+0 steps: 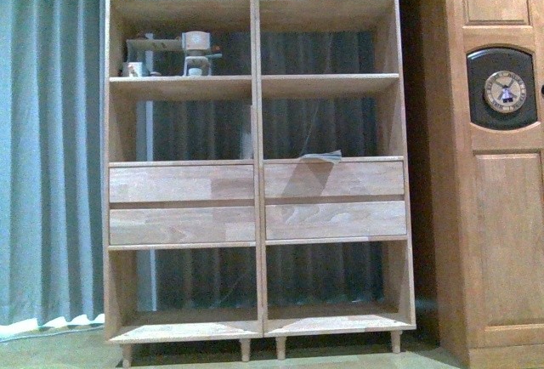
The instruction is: Organize books on shelf
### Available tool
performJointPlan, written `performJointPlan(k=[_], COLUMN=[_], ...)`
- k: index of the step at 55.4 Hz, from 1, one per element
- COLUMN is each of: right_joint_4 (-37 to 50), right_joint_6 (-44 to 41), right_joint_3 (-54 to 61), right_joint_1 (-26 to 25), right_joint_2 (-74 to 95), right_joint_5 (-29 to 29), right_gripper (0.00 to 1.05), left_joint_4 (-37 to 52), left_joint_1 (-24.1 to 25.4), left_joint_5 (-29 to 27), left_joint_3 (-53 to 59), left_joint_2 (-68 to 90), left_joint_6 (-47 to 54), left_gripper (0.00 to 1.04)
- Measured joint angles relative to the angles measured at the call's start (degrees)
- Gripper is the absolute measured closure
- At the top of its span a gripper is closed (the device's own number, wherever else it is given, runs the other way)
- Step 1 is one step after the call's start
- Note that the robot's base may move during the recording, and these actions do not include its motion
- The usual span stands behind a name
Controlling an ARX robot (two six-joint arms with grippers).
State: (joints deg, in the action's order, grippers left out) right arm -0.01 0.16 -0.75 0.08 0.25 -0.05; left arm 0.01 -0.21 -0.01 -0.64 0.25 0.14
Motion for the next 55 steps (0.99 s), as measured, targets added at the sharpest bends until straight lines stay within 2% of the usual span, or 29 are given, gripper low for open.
performJointPlan(k=[55], right_joint_4=[0.0], right_joint_6=[0.0], right_joint_3=[0.0], right_joint_1=[0.0], right_joint_2=[0.0], right_joint_5=[0.0], right_gripper=[0.07], left_joint_4=[0.0], left_joint_1=[0.0], left_joint_5=[0.0], left_joint_3=[0.0], left_joint_2=[0.0], left_joint_6=[0.0], left_gripper=[0.07])
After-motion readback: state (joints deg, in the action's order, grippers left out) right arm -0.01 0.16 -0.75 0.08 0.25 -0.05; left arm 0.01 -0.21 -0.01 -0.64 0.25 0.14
